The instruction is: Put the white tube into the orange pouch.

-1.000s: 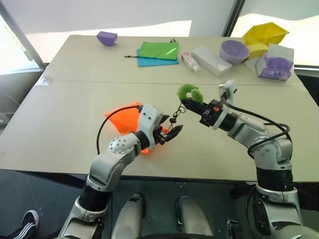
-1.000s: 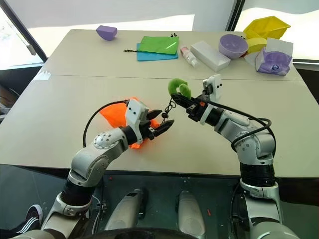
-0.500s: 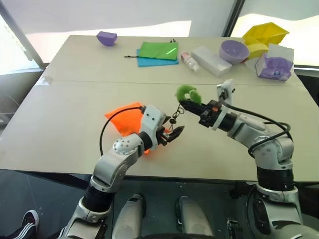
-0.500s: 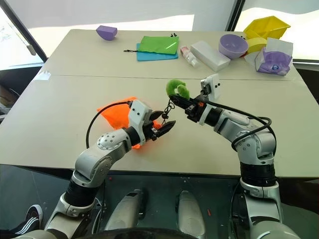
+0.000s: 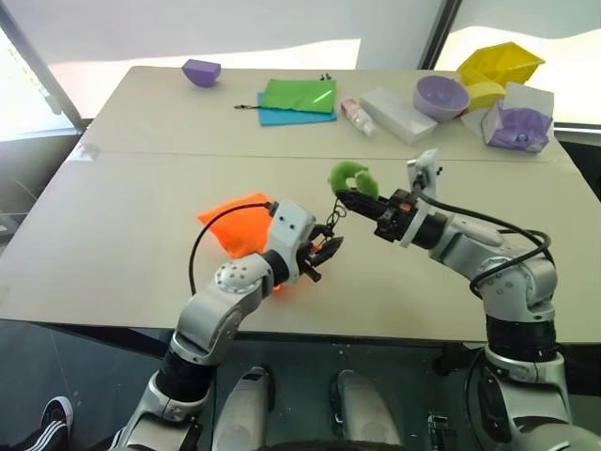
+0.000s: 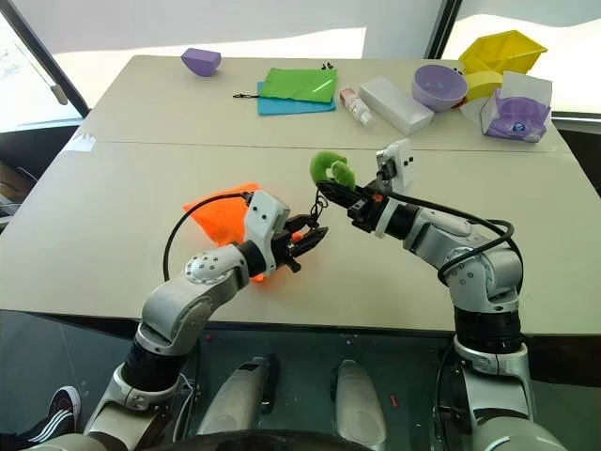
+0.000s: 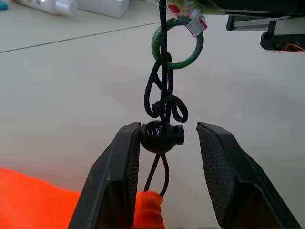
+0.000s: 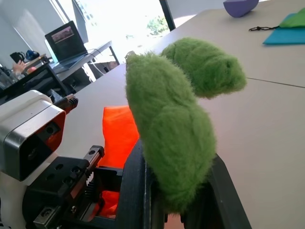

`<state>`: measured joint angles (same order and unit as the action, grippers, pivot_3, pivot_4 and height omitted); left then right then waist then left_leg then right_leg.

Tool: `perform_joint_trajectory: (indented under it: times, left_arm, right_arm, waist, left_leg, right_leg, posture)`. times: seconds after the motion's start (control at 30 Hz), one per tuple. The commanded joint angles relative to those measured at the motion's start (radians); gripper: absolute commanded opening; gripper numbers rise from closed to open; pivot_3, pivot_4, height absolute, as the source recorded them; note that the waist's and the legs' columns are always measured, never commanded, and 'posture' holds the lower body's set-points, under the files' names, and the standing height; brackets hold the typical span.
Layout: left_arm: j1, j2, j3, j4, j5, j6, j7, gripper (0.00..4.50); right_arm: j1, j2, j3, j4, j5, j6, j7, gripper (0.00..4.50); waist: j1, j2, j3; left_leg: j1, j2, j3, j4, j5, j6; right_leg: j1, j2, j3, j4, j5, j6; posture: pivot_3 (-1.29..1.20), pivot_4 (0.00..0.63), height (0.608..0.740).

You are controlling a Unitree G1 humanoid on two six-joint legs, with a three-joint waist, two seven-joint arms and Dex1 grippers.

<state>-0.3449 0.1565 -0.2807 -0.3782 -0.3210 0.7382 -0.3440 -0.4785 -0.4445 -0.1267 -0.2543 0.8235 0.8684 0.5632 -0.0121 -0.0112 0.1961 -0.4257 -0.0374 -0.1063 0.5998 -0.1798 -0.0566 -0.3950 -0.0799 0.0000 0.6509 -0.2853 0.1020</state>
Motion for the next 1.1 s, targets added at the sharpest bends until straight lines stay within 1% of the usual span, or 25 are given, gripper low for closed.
perform_joint_trajectory:
  times: [0.03, 0.07, 0.13, 0.5, 0.67, 0.77, 0.83, 0.93, 1.1]
  left_arm:
    - [0.002, -0.008, 0.003, -0.041, 0.0, -0.009, 0.001, 1.48]
    - [0.003, -0.009, 0.003, -0.042, -0.005, -0.012, -0.005, 1.48]
    - [0.003, -0.009, 0.003, -0.044, 0.009, -0.028, 0.002, 0.72]
    - [0.013, 0.028, -0.005, -0.064, 0.022, -0.023, -0.027, 0.72]
    - [0.024, 0.134, 0.02, -0.058, 0.042, -0.076, -0.095, 0.72]
    - [0.036, 0.196, 0.033, -0.061, 0.025, -0.098, -0.156, 0.72]
    - [0.043, 0.211, 0.039, -0.071, 0.007, -0.094, -0.18, 0.72]
    - [0.064, 0.26, 0.058, -0.119, -0.022, -0.061, -0.223, 0.72]
    - [0.094, 0.397, 0.131, -0.198, -0.101, -0.02, -0.329, 0.72]
  right_arm:
    - [-0.007, -0.005, -0.022, -0.053, 0.024, -0.002, -0.001, 0.0]
    - [-0.006, -0.006, -0.022, -0.053, 0.025, -0.003, -0.002, 0.0]
    - [-0.004, -0.009, -0.02, -0.055, 0.026, -0.002, -0.003, 0.0]
    - [0.006, -0.018, -0.022, -0.063, 0.028, -0.004, 0.001, 0.0]
    - [0.009, -0.034, -0.046, -0.065, 0.039, -0.006, 0.005, 0.0]
    - [-0.002, -0.027, -0.07, -0.041, 0.04, -0.022, -0.017, 0.0]
    - [-0.014, -0.018, -0.081, -0.026, 0.036, -0.029, -0.031, 0.0]
    - [-0.077, 0.012, -0.115, 0.055, -0.014, -0.086, -0.107, 0.0]
    - [-0.144, 0.035, -0.168, 0.174, -0.066, -0.179, -0.171, 0.0]
  waist:
    - [0.0, 0.0, 0.0]
    - [0.0, 0.0, 0.0]
    - [0.0, 0.0, 0.0]
    - [0.0, 0.0, 0.0]
    - [-0.001, 0.0, 0.0]
    - [0.0, 0.0, 0.0]
    - [0.0, 0.0, 0.0]
    - [-0.005, 0.0, 0.0]
    - [-0.003, 0.0, 0.0]
  left_leg:
    - [0.0, 0.0, 0.0, 0.0, 0.0, 0.0]
    - [0.0, 0.0, 0.0, 0.0, 0.0, 0.0]
    - [0.0, 0.0, 0.0, 0.0, 0.0, 0.0]
    - [0.0, 0.0, 0.0, 0.0, 0.0, 0.0]
    - [0.0, 0.0, 0.0, 0.0, 0.0, 0.0]
    - [0.0, 0.0, 0.0, 0.0, 0.0, 0.0]
    - [0.0, 0.0, 0.0, 0.0, 0.0, 0.0]
    - [0.0, 0.0, 0.0, 0.0, 0.0, 0.0]
    - [0.0, 0.001, 0.0, -0.001, 0.0, 0.0]
  right_leg:
    - [0.0, 0.0, 0.0, 0.0, 0.0, 0.0]
    - [0.0, 0.0, 0.0, 0.0, 0.0, 0.0]
    - [0.0, 0.0, 0.0, 0.0, 0.0, 0.0]
    - [0.0, 0.0, 0.0, 0.0, 0.0, 0.0]
    - [0.0, 0.0, 0.0, 0.0, 0.0, 0.0]
    - [0.0, 0.0, 0.0, 0.0, 0.0, 0.0]
    - [0.0, 0.0, 0.0, 0.0, 0.0, 0.0]
    - [0.0, 0.0, 0.0, 0.0, 0.0, 0.0]
    - [-0.001, 0.0, 0.0, 0.001, 0.0, -0.001]
  posture:
    - [0.0, 0.15, 0.74]
    - [0.0, 0.15, 0.74]
    - [0.0, 0.15, 0.74]
    - [0.0, 0.15, 0.74]
    - [0.0, 0.15, 0.74]
    - [0.0, 0.15, 0.74]
    - [0.0, 0.15, 0.74]
    - [0.0, 0.15, 0.74]
    - [0.0, 0.15, 0.74]
